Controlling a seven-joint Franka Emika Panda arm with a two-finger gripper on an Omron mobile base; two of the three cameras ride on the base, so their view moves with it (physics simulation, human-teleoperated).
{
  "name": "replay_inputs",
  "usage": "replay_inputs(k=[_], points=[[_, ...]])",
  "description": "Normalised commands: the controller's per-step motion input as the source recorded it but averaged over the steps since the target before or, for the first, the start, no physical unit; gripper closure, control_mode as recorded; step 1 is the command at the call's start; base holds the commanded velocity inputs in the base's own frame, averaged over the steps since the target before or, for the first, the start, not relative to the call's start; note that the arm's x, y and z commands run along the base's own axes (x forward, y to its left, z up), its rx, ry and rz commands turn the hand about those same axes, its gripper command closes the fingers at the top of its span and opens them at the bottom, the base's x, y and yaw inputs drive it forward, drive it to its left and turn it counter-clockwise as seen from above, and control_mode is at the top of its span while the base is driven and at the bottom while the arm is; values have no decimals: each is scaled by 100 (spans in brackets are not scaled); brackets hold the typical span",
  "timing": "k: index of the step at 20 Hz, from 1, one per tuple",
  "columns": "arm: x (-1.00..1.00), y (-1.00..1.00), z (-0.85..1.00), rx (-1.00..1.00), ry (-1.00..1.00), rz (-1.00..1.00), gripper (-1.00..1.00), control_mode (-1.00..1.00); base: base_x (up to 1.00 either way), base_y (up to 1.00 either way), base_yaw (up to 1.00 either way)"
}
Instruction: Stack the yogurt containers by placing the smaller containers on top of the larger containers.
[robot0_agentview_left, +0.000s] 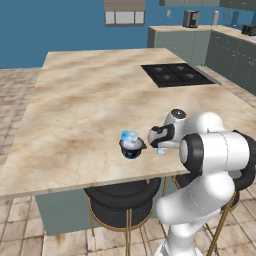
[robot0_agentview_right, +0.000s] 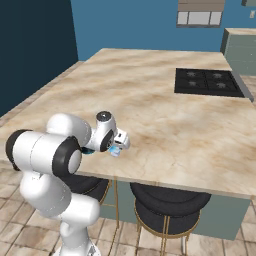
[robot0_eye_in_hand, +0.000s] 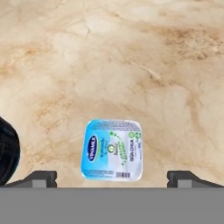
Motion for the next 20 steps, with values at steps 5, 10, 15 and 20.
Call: replay_inputs(k=[5, 10, 15, 20], points=[[14, 0, -13, 0, 0, 0, -100, -100, 0, 0, 0], [9, -2, -12, 0, 0, 0, -100, -100, 0, 0, 0], [9, -3, -12, 0, 0, 0, -100, -100, 0, 0, 0], [9, -2, -12, 0, 0, 0, -100, -100, 0, 0, 0]])
